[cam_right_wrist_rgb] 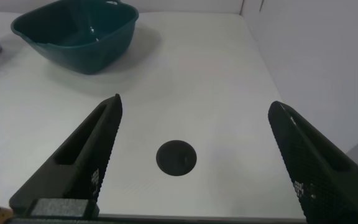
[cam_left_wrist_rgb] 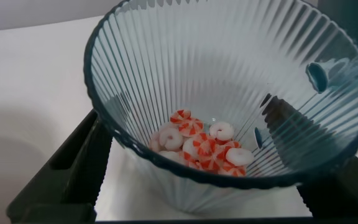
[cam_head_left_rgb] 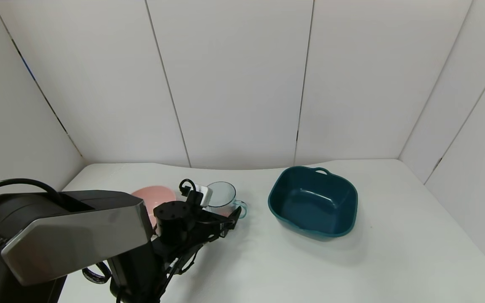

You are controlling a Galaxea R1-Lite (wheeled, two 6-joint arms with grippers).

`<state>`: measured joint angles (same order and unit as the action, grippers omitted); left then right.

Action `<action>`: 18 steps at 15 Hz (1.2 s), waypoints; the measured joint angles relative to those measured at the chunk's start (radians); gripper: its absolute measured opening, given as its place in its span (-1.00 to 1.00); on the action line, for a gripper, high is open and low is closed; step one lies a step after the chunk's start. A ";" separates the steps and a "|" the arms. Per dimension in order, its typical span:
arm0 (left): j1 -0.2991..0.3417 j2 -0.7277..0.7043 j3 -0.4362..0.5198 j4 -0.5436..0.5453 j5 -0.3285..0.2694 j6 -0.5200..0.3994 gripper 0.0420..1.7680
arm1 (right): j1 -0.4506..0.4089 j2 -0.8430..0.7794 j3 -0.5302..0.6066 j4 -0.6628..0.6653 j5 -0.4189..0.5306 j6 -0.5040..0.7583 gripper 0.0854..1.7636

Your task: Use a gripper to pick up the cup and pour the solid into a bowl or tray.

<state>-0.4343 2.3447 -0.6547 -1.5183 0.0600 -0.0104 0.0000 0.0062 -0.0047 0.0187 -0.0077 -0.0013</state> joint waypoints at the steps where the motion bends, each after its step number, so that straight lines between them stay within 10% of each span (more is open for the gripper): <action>1: 0.000 0.001 -0.006 0.006 -0.001 0.000 0.94 | 0.000 0.000 0.000 -0.001 0.000 0.000 0.94; 18: -0.001 -0.004 -0.021 0.031 0.001 0.001 0.51 | 0.000 0.000 0.000 -0.001 0.000 0.000 0.94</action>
<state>-0.4357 2.3409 -0.6760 -1.4870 0.0606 -0.0089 0.0000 0.0062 -0.0047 0.0177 -0.0077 -0.0013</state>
